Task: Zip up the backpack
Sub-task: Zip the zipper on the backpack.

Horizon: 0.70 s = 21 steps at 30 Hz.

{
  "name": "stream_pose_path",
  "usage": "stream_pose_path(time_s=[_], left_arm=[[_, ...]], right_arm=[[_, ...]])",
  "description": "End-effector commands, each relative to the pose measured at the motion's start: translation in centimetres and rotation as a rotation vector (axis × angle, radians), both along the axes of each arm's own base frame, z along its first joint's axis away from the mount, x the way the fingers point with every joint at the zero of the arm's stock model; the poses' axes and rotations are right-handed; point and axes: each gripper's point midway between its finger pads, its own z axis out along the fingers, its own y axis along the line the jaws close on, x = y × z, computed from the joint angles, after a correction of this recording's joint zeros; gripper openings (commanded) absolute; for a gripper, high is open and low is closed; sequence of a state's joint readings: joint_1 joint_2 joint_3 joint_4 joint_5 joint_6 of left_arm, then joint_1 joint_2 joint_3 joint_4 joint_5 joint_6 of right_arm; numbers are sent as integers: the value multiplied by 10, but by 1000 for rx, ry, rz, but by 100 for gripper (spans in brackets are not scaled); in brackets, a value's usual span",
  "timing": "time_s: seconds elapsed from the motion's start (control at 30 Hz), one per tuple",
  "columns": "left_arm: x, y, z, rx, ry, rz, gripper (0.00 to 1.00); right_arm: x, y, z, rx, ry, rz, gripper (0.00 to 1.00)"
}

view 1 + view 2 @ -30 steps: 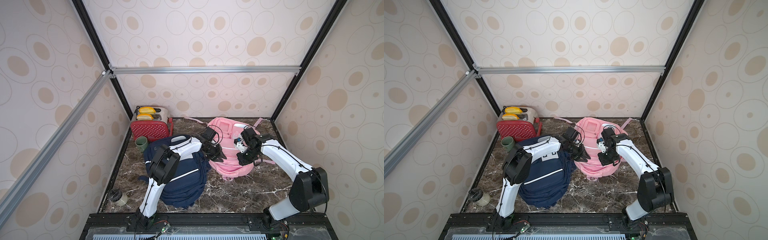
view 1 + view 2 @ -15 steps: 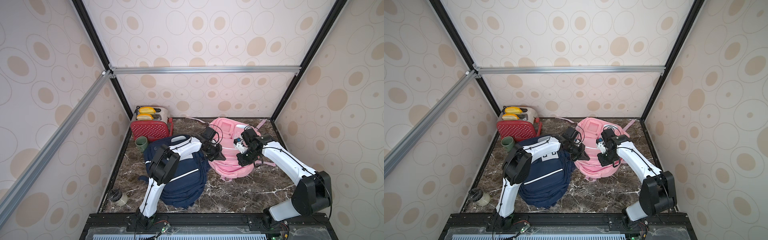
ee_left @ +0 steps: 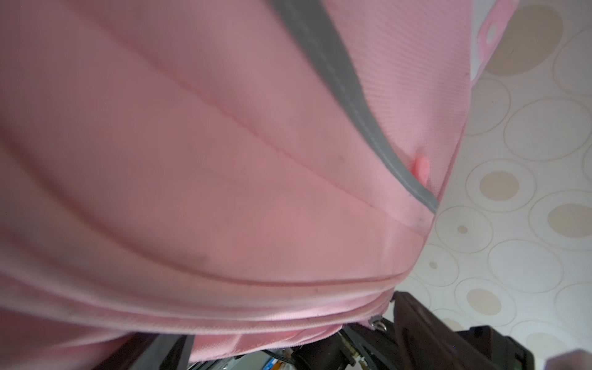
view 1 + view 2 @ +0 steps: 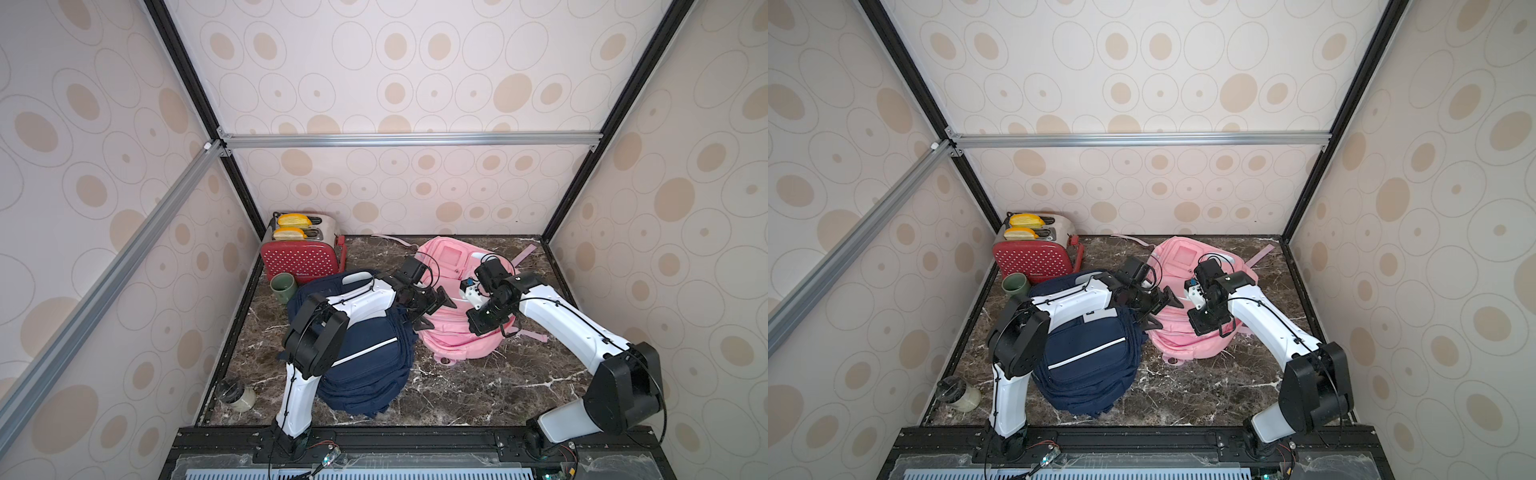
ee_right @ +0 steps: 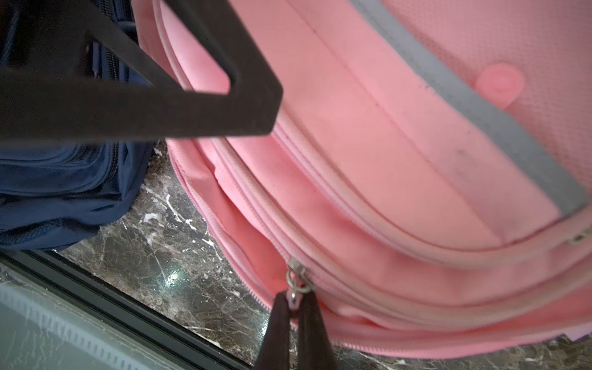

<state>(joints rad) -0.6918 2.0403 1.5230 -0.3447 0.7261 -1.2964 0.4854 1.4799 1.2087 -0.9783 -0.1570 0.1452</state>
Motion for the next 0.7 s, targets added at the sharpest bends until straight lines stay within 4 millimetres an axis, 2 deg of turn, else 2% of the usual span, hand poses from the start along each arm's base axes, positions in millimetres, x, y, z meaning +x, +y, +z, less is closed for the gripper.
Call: stream_pose_path(time_s=[0.0, 0.1, 0.2, 0.27, 0.37, 0.4, 0.57, 0.67], left_arm=[[15, -11, -6, -33, 49, 103, 87], [21, -17, -20, -46, 98, 150, 64], [23, -19, -39, -56, 158, 202, 48], [23, -20, -47, -51, 183, 221, 34], [26, -20, -49, -55, 176, 241, 5], [26, -19, -47, -51, 166, 238, 0], [19, -12, -36, -32, 131, 200, 0], [14, -2, -31, -12, 109, 192, 0]], right_arm=[[7, 13, 16, 76, -84, -3, 0], [5, 18, 20, 101, -94, -1, 0], [2, 22, 22, 106, -115, 19, 0], [-1, 22, 20, 111, -115, 17, 0], [-5, 17, 18, 102, -117, 14, 0], [-7, 14, 17, 89, -121, 12, 0], [-8, -13, 6, -35, -143, -3, 0], [-9, -34, -10, -122, -121, -9, 0]])
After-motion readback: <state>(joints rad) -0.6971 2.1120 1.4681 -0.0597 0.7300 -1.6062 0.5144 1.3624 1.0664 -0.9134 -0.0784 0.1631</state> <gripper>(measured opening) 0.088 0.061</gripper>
